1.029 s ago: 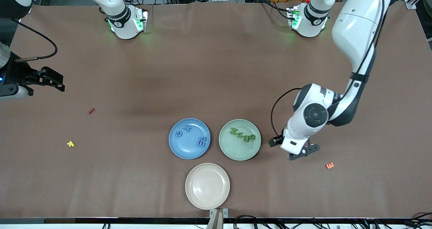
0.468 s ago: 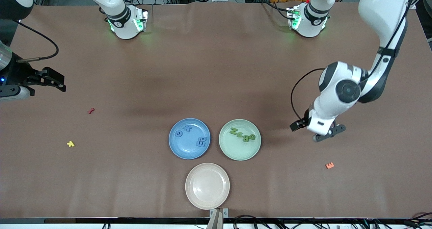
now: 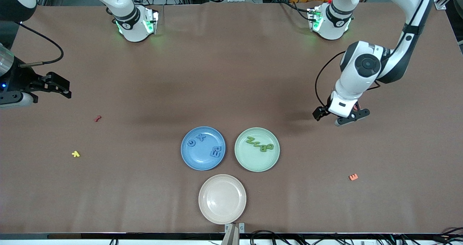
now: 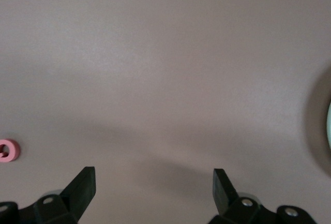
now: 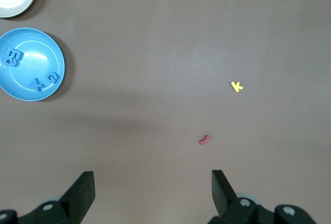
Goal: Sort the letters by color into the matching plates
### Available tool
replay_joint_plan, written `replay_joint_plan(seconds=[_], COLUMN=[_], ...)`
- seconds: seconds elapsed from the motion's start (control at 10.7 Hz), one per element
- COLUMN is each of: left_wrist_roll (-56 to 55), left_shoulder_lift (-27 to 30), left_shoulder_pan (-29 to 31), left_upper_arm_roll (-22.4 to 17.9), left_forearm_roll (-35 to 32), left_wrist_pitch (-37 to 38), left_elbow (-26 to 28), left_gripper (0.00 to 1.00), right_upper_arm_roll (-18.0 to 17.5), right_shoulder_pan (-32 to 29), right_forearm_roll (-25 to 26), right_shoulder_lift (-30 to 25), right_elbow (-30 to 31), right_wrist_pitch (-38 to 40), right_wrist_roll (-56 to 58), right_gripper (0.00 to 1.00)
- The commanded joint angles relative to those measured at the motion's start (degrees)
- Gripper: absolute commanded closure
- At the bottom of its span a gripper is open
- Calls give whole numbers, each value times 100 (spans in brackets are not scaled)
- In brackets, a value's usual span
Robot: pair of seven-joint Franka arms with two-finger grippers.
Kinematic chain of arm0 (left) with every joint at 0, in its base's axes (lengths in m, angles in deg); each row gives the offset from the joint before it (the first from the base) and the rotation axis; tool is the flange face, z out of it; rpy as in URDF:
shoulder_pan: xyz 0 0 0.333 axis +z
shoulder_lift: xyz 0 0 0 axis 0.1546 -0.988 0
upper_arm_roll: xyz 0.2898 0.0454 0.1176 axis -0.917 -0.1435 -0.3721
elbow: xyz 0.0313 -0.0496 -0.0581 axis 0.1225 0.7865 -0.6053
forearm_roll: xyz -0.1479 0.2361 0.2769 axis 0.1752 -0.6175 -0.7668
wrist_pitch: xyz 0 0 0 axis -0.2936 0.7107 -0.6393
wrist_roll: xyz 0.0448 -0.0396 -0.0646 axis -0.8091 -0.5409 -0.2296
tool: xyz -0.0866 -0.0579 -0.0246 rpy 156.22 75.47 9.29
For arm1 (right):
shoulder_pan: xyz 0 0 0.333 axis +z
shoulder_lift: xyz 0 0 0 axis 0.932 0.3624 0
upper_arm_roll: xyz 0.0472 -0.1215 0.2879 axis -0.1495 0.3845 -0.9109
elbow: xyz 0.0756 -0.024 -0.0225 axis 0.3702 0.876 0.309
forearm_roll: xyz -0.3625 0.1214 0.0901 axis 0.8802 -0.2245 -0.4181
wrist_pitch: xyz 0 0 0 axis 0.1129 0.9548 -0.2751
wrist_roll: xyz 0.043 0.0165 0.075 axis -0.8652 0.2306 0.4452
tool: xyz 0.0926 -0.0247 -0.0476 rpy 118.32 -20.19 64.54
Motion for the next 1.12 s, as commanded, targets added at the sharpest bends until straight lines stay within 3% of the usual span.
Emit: replay_joint_plan(seconds=[0.0, 0.28, 0.47, 0.65, 1.03], left_wrist_roll=[353, 1381, 1516, 1542, 1815], left_shoulder_lift=[391, 557, 549, 488, 558], left_shoulder_pan=[-1069, -1704, -1767, -1706, -1520], left_upper_arm_roll=[-1017, -1739, -1767, -1776, -1741], left_forearm_roll=[-25, 535, 791, 1029, 1056], left_wrist_pitch=[578, 1509, 2413, 3380, 3875], left_elbow=[175, 35, -604, -1614, -2635], left_gripper=[0, 0, 0, 0, 0], right_upper_arm_roll=[-45, -45, -45, -45, -45], right_shoulder_pan=[-35, -17, -17, -17, -17], right_forearm_roll=[-7, -7, -7, -7, -7], right_shoulder_lift=[-24, -15, -15, -7, -6], right_elbow=[8, 8, 8, 8, 8], right_wrist_pitch=[-19, -28, -28, -28, -28], right_wrist_roll=[53, 62, 62, 62, 62], right_gripper=[0, 0, 0, 0, 0])
